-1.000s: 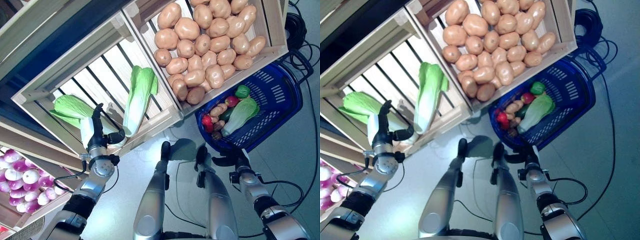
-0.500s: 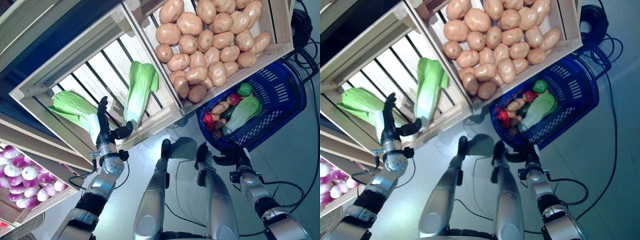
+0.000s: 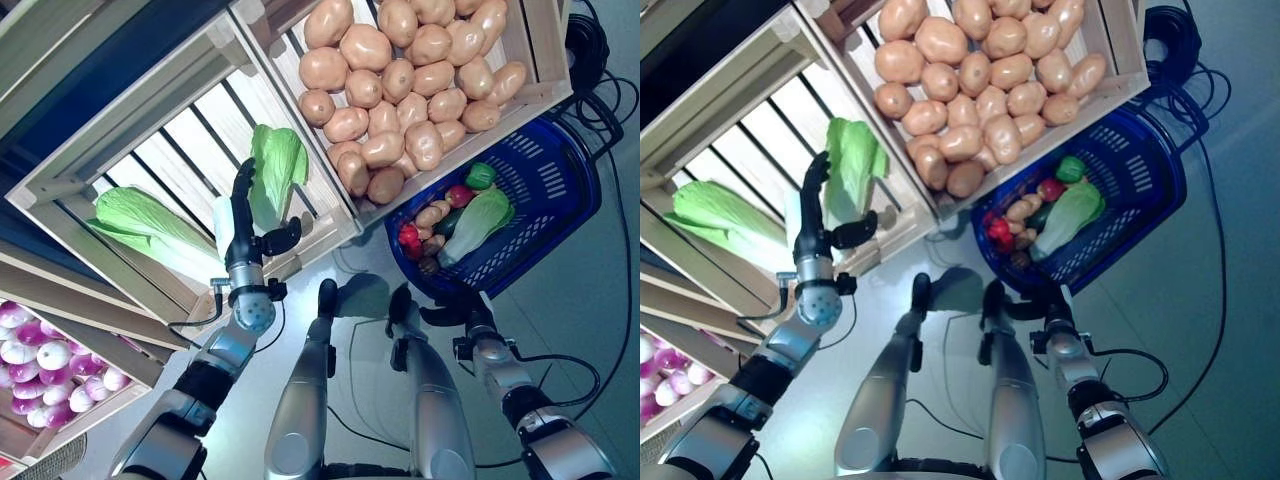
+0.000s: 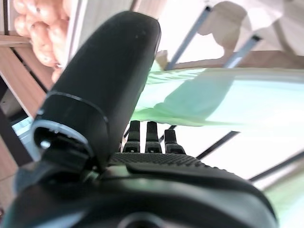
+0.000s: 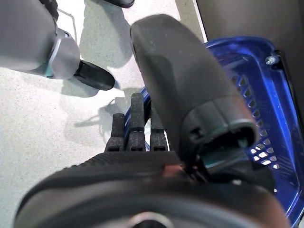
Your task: Put vegetables into the basket
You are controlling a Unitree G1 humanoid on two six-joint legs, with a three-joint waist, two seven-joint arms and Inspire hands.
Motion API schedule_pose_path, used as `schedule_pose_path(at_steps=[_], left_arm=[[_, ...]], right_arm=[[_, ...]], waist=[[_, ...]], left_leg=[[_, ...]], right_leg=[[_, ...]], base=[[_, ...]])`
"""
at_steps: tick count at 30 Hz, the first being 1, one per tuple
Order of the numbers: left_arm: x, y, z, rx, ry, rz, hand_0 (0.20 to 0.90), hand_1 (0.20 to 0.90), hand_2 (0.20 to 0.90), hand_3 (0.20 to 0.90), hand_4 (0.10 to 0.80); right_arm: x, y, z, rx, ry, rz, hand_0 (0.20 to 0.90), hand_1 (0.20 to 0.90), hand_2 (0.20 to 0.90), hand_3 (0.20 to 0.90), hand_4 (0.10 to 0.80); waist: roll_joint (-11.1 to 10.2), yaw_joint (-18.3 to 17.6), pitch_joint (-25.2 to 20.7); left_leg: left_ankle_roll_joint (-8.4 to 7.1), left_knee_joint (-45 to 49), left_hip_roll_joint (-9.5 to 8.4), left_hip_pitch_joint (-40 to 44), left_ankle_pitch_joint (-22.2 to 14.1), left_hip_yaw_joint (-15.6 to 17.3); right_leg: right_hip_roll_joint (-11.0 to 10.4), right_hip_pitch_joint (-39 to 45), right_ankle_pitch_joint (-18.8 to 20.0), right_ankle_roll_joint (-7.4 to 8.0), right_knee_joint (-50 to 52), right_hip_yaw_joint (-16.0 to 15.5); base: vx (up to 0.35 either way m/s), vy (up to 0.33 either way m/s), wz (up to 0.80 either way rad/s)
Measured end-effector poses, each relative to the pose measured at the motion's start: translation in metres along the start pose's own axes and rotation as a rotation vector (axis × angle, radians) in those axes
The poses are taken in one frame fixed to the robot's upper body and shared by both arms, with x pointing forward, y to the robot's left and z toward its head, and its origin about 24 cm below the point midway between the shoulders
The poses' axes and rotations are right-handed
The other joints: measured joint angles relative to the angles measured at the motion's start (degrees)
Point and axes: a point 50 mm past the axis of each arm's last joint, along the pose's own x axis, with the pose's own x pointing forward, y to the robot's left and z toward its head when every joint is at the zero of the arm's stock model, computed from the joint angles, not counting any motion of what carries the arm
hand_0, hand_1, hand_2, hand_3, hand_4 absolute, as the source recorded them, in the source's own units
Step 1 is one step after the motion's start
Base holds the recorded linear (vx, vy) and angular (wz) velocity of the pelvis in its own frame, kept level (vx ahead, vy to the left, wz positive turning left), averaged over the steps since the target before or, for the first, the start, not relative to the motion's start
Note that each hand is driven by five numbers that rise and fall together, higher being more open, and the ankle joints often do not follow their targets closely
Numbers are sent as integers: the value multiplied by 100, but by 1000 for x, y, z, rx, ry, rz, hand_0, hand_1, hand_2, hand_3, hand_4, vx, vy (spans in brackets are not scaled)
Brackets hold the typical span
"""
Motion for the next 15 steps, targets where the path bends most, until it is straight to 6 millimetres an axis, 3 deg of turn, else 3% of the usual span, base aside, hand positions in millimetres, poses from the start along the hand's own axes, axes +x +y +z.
schedule_pose_path(at_steps=[5, 15], left_arm=[[17, -3, 12, 33, -11, 52, 900, 900, 900, 900, 800], [24, -15, 10, -5, 84, 156, 900, 900, 900, 900, 800]], right_arm=[[1, 11, 6, 2, -6, 27, 900, 900, 900, 900, 800], [2, 26, 13, -8, -15, 68, 900, 900, 900, 900, 800]], waist=[[-127, -98, 36], [-312, -232, 47]], left_leg=[[10, 37, 3, 6, -9, 62], [59, 90, -1, -15, -62, 160]], right_leg=[[8, 7, 16, 22, -8, 35], [24, 0, 108, 44, -105, 162]], base=[[6, 4, -3], [4, 2, -6]])
